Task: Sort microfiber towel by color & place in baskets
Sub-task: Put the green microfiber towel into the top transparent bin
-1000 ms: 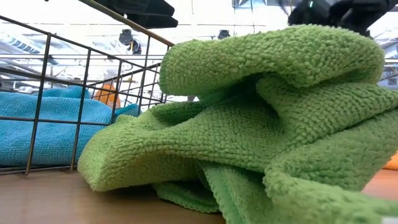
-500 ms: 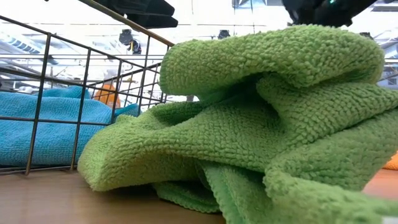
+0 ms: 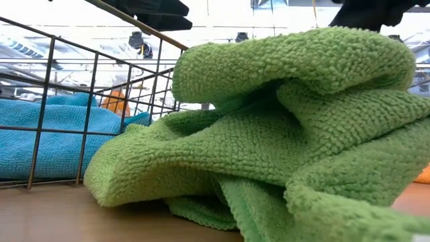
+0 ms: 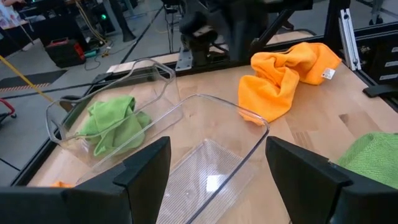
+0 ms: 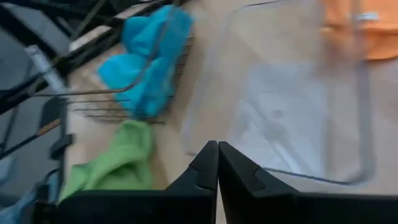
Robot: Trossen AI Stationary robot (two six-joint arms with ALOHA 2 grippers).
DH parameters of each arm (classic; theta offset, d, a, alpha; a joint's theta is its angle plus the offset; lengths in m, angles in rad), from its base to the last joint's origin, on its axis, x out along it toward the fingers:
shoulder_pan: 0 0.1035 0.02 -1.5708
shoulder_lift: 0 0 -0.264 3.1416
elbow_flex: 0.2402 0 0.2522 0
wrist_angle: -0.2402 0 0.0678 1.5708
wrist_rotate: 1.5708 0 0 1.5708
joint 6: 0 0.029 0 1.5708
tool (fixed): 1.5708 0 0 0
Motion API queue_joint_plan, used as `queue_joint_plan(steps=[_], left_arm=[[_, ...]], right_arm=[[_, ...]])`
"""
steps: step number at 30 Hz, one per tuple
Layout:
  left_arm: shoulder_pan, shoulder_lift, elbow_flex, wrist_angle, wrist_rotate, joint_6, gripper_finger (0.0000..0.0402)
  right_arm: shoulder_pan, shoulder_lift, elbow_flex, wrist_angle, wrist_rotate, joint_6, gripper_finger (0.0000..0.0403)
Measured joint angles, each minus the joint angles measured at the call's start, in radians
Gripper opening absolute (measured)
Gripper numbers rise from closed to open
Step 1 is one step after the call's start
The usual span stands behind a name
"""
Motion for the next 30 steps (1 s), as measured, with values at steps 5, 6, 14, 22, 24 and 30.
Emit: queue_joint_plan(steps=[5, 6, 14, 22, 24, 30], left_arm=[[0.0, 0.0, 0.0, 0.0, 0.0, -0.001, 0.027], [0.0, 0.0, 0.0, 0.0, 0.0, -0.001, 0.027], [0.0, 0.0, 0.0, -0.003, 0.0, -0.058, 0.027], [-0.003, 0.0, 0.0, -0.01, 0.0, -0.109, 0.027], [-0.003, 0.0, 0.0, -0.01, 0.0, -0.125, 0.027], [-0.003, 0.01, 0.0, -0.014, 0.0, -0.131, 0.027]], right_arm=[[0.055, 0.085, 0.0, 0.173, -0.015, -0.068, 0.0002], [0.062, 0.106, 0.0, 0.217, -0.028, -0.1, 0.0004], [0.079, 0.243, 0.0, 0.402, -0.138, -0.112, 0.0061], [0.115, 0.362, 0.002, 0.528, -0.188, -0.066, 0.0169], [0.131, 0.379, 0.002, 0.562, -0.186, -0.06, 0.0196], [0.167, 0.407, 0.014, 0.576, -0.151, 0.008, 0.0258]])
